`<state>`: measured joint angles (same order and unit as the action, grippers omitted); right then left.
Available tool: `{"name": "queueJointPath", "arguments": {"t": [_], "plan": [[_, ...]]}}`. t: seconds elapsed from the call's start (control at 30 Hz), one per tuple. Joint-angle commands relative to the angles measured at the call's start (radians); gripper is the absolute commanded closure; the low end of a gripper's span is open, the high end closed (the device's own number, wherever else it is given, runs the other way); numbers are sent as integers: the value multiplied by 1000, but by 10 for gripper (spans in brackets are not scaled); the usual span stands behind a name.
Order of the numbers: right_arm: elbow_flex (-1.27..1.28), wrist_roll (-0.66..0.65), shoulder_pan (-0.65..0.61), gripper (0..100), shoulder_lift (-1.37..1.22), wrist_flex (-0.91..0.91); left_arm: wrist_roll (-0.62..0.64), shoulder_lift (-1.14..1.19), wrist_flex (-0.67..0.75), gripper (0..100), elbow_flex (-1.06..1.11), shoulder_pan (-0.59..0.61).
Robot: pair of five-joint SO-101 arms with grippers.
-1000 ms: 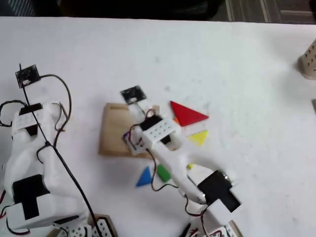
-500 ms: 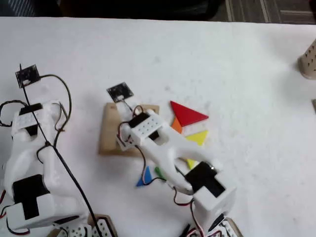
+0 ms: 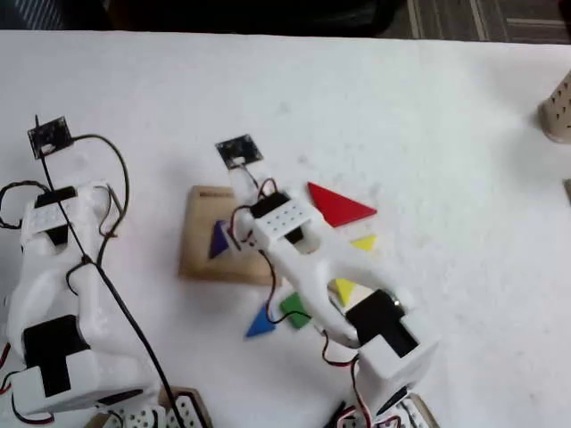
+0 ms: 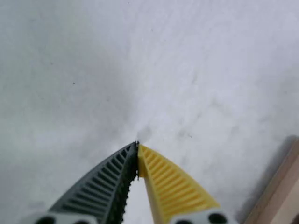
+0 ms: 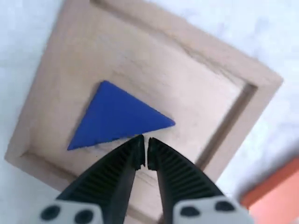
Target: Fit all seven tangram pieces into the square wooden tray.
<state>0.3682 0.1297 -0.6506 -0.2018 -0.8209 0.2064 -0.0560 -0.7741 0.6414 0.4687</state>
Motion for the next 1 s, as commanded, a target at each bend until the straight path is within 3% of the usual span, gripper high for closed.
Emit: {"name": "queueJointPath", "arguments": {"t": [0.0,0.53,0.73,0.83,0.97], "plan": [[-14,-8,-4,981,-15,62,-11,-5,23,977,-5,-13],[-91,-6,-41,981,-21,4,-11,-5,18,977,-5,-15],[-55,-14,67,981,163,-205,-127,-25,15,976,23,-91],[21,-15,156,981,231,-191,-110,-71,-21,977,43,-145],[68,-8,282,981,245,-97,-95,-209,-221,978,51,-325]]}}
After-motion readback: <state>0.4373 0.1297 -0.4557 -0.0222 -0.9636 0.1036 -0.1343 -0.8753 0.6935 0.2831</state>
